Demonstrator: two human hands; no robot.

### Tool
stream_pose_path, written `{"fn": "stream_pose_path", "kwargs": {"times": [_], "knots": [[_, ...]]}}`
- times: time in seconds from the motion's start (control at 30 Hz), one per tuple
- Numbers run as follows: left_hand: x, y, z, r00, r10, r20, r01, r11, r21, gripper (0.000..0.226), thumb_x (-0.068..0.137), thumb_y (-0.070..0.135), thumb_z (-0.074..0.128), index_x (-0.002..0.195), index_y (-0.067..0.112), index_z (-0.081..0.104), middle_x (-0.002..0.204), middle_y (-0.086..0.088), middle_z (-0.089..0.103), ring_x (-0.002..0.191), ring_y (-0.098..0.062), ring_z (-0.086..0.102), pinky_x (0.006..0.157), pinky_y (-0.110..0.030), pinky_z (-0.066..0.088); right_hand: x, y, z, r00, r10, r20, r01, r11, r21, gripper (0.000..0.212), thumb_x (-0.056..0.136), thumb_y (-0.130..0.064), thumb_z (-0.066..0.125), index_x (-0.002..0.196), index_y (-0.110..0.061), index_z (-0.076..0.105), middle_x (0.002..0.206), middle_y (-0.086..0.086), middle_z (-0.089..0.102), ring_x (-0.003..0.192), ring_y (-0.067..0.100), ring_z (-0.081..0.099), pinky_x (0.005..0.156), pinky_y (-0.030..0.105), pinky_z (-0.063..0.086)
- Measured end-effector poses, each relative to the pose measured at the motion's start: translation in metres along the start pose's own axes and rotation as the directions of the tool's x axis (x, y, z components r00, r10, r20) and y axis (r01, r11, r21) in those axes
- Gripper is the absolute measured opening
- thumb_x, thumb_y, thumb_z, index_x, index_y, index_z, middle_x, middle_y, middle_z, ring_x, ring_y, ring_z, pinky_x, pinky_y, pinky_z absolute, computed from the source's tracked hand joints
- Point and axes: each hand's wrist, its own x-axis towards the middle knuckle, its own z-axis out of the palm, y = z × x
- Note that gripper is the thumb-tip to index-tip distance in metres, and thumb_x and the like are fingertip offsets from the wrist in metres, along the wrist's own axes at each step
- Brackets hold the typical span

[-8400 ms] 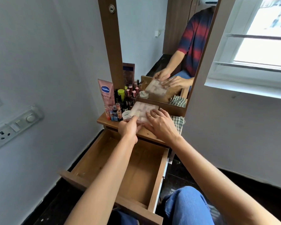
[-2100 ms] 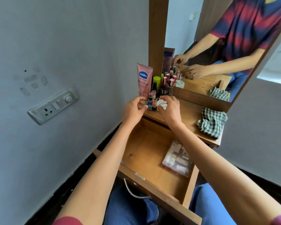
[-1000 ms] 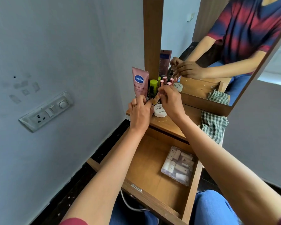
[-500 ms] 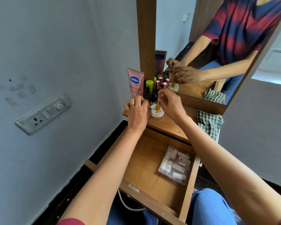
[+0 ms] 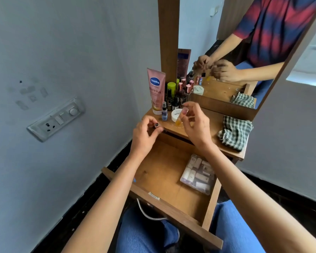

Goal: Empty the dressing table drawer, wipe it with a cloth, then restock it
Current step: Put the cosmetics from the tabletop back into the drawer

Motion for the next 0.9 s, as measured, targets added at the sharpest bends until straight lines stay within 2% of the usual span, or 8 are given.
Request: {"fn": "stream_pose_path", "kwargs": {"times": [0.1,0.2,0.3,0.4,0.5,0.57,0.73,0.9], "knots": [[-0.026,-0.018,-0.020,0.992,-0.127,-0.025,0.125,0.990,-0.071,0.021,0.085,0.023,0.071,0.094,0.022,0.052,0.086,0.016,0.061,0.082,0.005,0.059,0.071,-0.009,0.044,-0.042,-0.011,0.010,0.994,-0.051,0.092,0.050,0.999,0.009,0.029,0.086,0.004,0.060,0.112,-0.006,0.053,0.092,-0.001,0.060,0.079,0.012,0.061,0.068,0.022,0.052],[-0.049,-0.037,-0.034,0.968,-0.245,-0.059,0.239,0.966,-0.095,0.021,0.086,0.022,0.069,0.096,0.027,0.051,0.088,0.012,0.064,0.083,-0.001,0.062,0.073,-0.018,0.049,-0.080,-0.015,0.026,0.956,-0.013,0.292,0.000,0.999,0.043,0.027,0.086,0.001,0.061,0.110,-0.008,0.054,0.095,-0.003,0.062,0.081,0.011,0.063,0.070,0.019,0.051],[-0.064,-0.046,-0.045,0.950,-0.302,-0.080,0.294,0.951,-0.098,0.023,0.086,0.019,0.068,0.095,0.028,0.049,0.089,0.010,0.065,0.086,-0.007,0.064,0.075,-0.022,0.051,-0.108,-0.015,0.045,0.850,0.029,0.526,-0.036,0.999,0.004,0.025,0.086,-0.001,0.061,0.107,-0.011,0.053,0.096,-0.003,0.061,0.083,0.007,0.062,0.072,0.021,0.053],[-0.074,-0.047,-0.053,0.942,-0.322,-0.095,0.315,0.945,-0.083,0.023,0.086,0.019,0.068,0.097,0.026,0.050,0.091,0.008,0.065,0.087,-0.006,0.063,0.073,-0.017,0.050,-0.122,-0.018,0.063,0.742,-0.005,0.670,0.014,1.000,-0.008,0.022,0.086,-0.003,0.062,0.101,-0.013,0.050,0.093,-0.004,0.057,0.083,0.009,0.057,0.074,0.029,0.053],[-0.079,-0.049,-0.059,0.935,-0.332,-0.123,0.324,0.943,-0.082,0.023,0.086,0.019,0.069,0.098,0.025,0.050,0.090,0.012,0.062,0.085,-0.001,0.061,0.071,-0.015,0.048,-0.126,-0.023,0.076,0.593,0.021,0.805,-0.022,1.000,-0.010,0.027,0.085,-0.002,0.061,0.101,-0.019,0.047,0.097,-0.003,0.054,0.086,0.011,0.054,0.077,0.031,0.053],[-0.080,-0.049,-0.061,0.933,-0.335,-0.135,0.325,0.941,-0.089,0.023,0.086,0.018,0.069,0.098,0.024,0.051,0.090,0.014,0.061,0.083,0.001,0.060,0.070,-0.012,0.047,-0.127,-0.026,0.082,0.534,0.058,0.844,-0.071,0.997,-0.024,0.030,0.086,-0.002,0.060,0.099,-0.024,0.044,0.099,-0.003,0.054,0.087,0.011,0.054,0.078,0.031,0.053],[-0.082,-0.048,-0.067,0.934,-0.334,-0.129,0.321,0.940,-0.115,0.023,0.085,0.013,0.069,0.099,0.020,0.051,0.090,0.009,0.062,0.082,0.001,0.060,0.068,-0.008,0.046,-0.123,-0.026,0.085,0.469,0.147,0.871,-0.174,0.982,-0.071,0.023,0.088,-0.004,0.059,0.104,-0.018,0.051,0.106,0.002,0.059,0.095,0.016,0.058,0.081,0.029,0.054],[-0.086,-0.050,-0.073,0.932,-0.342,-0.116,0.330,0.937,-0.114,0.023,0.086,0.015,0.068,0.101,0.019,0.052,0.092,0.009,0.063,0.085,0.000,0.061,0.069,-0.007,0.046,-0.123,-0.023,0.088,0.458,0.173,0.872,-0.231,0.970,-0.071,0.027,0.087,-0.002,0.060,0.106,-0.019,0.052,0.109,0.001,0.059,0.098,0.014,0.059,0.083,0.024,0.053]]}}
